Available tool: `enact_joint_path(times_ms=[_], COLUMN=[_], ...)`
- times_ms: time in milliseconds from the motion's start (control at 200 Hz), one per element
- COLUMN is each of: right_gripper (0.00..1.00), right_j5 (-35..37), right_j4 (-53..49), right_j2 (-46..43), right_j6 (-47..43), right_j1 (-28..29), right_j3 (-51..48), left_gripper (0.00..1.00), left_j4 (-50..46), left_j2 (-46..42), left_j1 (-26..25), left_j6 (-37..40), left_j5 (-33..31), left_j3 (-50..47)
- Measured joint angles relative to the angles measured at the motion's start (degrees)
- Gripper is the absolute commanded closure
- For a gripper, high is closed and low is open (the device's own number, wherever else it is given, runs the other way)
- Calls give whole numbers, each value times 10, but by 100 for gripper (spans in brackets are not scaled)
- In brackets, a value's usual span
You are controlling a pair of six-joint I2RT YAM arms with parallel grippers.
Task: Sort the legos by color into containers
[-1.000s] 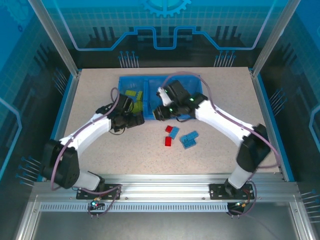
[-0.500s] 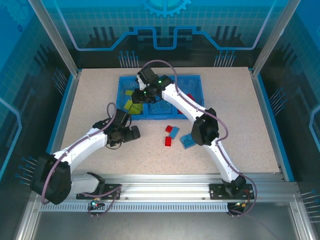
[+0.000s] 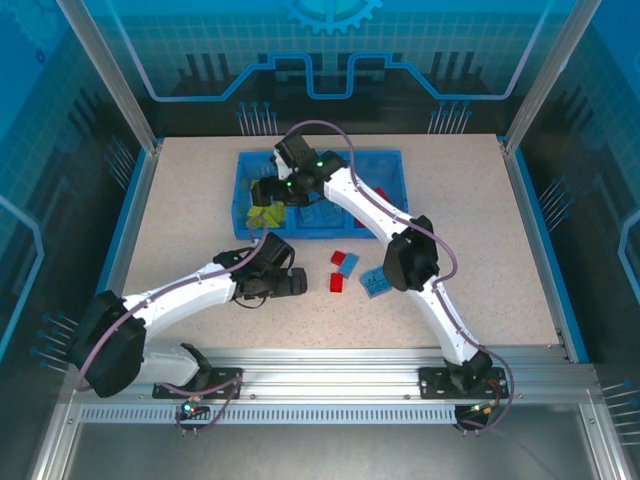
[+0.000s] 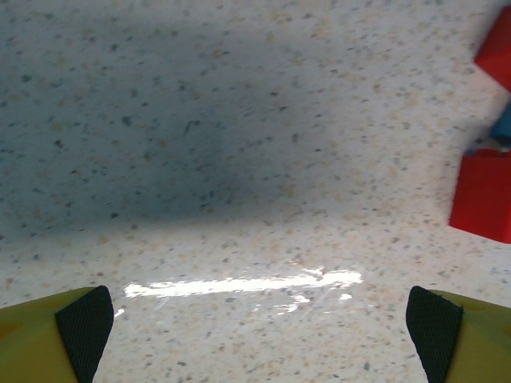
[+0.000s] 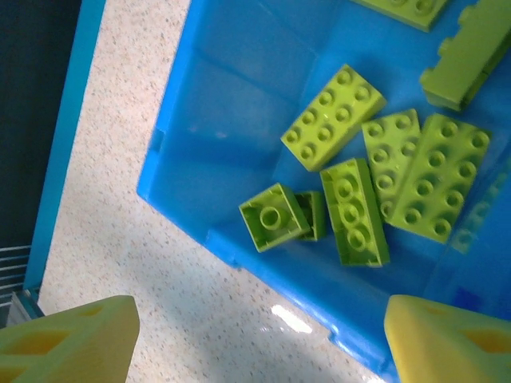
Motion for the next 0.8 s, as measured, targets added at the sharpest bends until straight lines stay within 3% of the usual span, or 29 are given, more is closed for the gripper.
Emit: enact_joint_path(times_ms=[275,485,620,800], right_gripper=[12,11,9,8], right_j5=[62,128,159,182], right_j4=[44,84,92,90], right_j2=[-224,-398,-466,-546], right_j6=[-16,-29,-29,-35], right_j1=[-10,-81,-141,-193], right_j3=[-246,-438,-544,-650], left_gripper=[2,8,17,37], left_j4=[16,19,15,-2], left_j2=[133,227,282,328], left_j1=[-63,-95,-99,-106], left_j6=[9,19,21,29], left_j5=[6,24,29,30], left_j3=[132,199,240,284])
